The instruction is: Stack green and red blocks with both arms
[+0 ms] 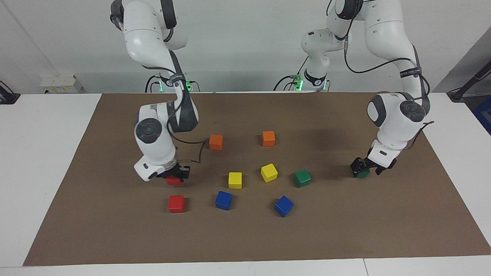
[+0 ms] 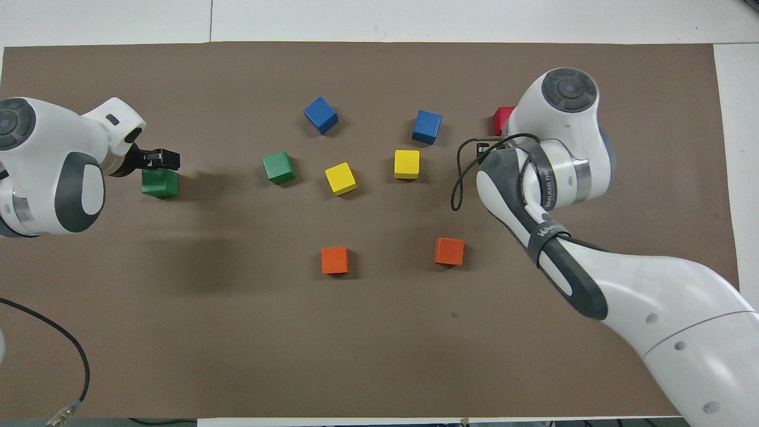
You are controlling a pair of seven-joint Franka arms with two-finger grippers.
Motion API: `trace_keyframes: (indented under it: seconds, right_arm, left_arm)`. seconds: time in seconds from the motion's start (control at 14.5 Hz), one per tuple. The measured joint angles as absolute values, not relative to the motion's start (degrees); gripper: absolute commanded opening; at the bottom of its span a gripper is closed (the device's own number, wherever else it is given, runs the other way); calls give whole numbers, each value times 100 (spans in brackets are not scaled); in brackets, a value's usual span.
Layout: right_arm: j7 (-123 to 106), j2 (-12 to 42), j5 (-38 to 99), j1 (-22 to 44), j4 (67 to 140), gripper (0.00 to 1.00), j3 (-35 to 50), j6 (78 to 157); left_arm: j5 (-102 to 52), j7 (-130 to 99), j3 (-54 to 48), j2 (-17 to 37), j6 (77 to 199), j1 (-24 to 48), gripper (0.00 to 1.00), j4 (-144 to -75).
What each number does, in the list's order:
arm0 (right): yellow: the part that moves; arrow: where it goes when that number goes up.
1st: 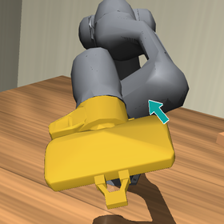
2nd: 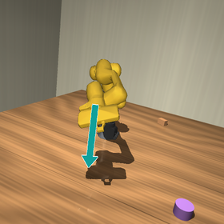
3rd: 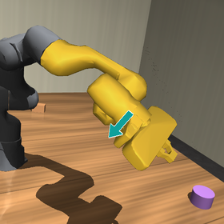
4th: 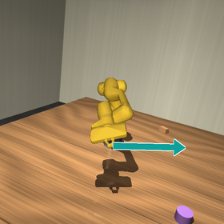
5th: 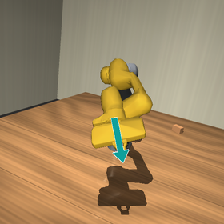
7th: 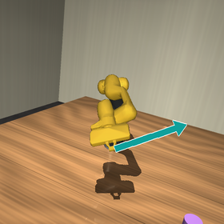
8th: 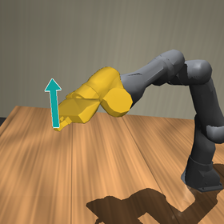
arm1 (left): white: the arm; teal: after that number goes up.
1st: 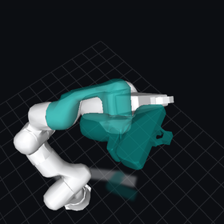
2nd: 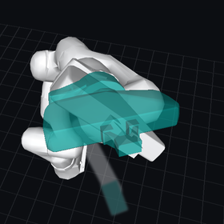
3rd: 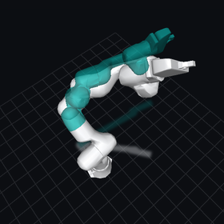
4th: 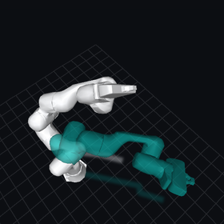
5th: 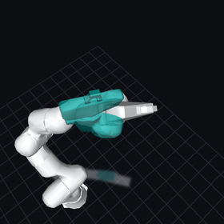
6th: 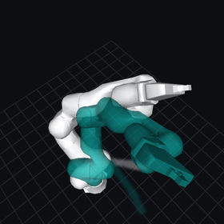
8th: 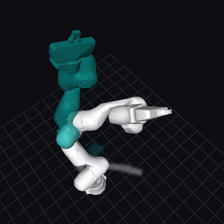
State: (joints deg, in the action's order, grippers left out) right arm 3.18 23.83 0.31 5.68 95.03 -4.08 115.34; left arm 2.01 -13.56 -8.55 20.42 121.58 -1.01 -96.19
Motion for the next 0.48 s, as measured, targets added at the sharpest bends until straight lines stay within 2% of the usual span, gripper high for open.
trace_keyframes:
  seconds: [0.14, 0.28, 0.48]
  right_arm:
    - [-154, 2271, 31, 173, 9708, 0, -409, 11677]
    - [-214, 2272, 31, 108, 10047, 0, -403, 12179]
    - [-214, 2315, 31, 140, 10553, 0, -340, 12973]
  left_arm:
    - [203, -2678, -864, 2154, 11886, 625, 100, -9180]
    - [352, -3610, -828, 2444, 12020, 1198, 100, -9051]
    - [622, -4144, -773, 2797, 12385, 1324, 100, -9042]
